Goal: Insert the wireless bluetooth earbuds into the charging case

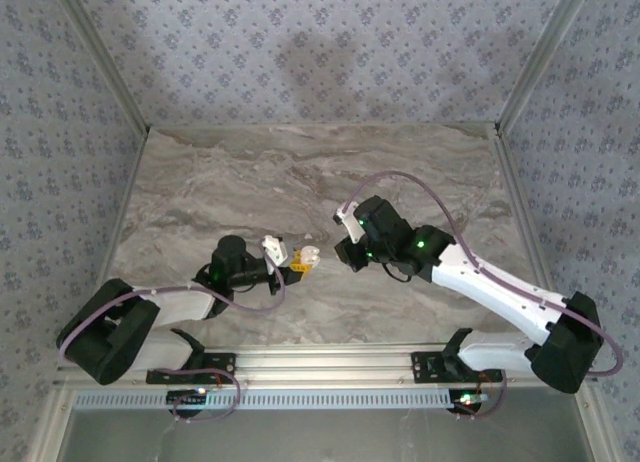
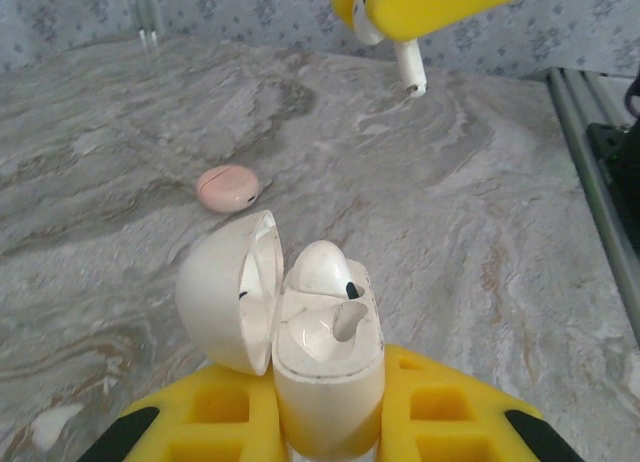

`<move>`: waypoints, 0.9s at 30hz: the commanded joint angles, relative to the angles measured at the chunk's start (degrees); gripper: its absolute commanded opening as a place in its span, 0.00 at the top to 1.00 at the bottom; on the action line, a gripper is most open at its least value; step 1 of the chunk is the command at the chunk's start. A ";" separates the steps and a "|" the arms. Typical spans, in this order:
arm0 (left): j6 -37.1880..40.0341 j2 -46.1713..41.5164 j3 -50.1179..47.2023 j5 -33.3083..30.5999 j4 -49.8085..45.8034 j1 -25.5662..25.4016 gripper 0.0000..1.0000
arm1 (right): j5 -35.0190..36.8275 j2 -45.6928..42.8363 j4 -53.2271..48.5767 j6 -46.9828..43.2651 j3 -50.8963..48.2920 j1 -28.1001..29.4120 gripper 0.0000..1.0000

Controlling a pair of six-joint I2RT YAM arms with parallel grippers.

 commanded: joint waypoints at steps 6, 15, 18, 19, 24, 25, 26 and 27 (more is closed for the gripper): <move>0.31 0.06 2.42 6.26 1.41 -0.79 0.96 | 3.90 0.59 1.65 -9.50 2.55 5.65 0.82; -1.22 0.01 2.49 6.44 2.54 -0.93 0.96 | 6.70 5.65 -0.23 -13.97 7.50 9.78 0.83; -1.62 -0.14 2.45 6.52 2.81 -0.97 0.96 | 6.89 7.31 -0.40 -15.19 8.75 10.37 0.83; -1.74 -0.17 2.47 6.61 2.90 -0.93 0.96 | 6.98 7.79 -0.35 -15.54 9.07 10.47 0.83; -2.21 -0.61 2.51 6.66 2.99 -0.93 0.96 | 7.00 9.64 -0.52 -16.60 10.20 10.77 0.83; -2.34 -0.60 2.51 6.61 3.14 -0.92 0.96 | 7.01 9.93 -0.61 -16.86 10.28 10.77 0.83; -2.54 -0.65 2.51 6.70 3.40 -0.92 0.96 | 7.15 10.16 -0.83 -17.11 10.50 10.69 0.83; -2.67 -0.69 2.50 6.70 3.51 -0.94 0.96 | 7.22 10.39 -1.10 -17.36 10.62 10.74 0.83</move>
